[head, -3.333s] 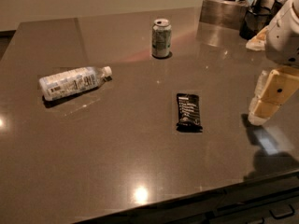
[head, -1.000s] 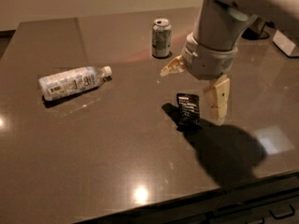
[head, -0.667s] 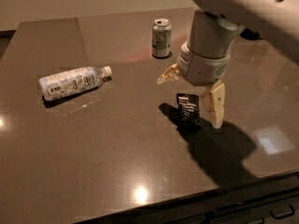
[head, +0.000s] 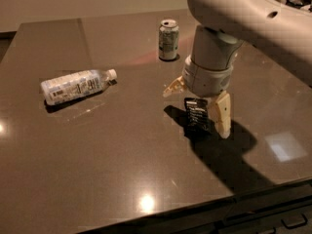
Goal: Move rxbar chocolate near blue plastic bottle
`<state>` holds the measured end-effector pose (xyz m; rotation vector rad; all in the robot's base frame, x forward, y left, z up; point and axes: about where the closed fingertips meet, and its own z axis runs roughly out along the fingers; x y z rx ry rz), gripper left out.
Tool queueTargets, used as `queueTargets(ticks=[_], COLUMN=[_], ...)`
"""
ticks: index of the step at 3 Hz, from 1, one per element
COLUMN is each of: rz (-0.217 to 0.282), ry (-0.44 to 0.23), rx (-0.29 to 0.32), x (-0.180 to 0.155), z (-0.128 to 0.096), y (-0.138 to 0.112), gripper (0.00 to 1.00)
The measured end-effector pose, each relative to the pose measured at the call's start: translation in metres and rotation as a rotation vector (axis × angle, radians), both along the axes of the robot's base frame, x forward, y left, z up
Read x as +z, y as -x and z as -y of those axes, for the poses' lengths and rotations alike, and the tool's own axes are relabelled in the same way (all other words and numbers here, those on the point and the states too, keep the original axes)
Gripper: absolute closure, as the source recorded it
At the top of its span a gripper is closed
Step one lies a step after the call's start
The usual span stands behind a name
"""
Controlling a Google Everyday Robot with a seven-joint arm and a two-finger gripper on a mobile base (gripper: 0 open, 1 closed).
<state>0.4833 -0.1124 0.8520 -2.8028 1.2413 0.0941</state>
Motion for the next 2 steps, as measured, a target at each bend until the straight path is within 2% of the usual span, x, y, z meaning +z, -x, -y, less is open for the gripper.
queueTargets(ticks=[1,2], rz=[-0.014,-0.026], ry=[0.008,0.017], rx=[0.011,0.021], x=[-0.0088,-0.0134], z=[0.0022,0.0027], y=[-0.0014,-0.0023], gripper=[0.00,0.16])
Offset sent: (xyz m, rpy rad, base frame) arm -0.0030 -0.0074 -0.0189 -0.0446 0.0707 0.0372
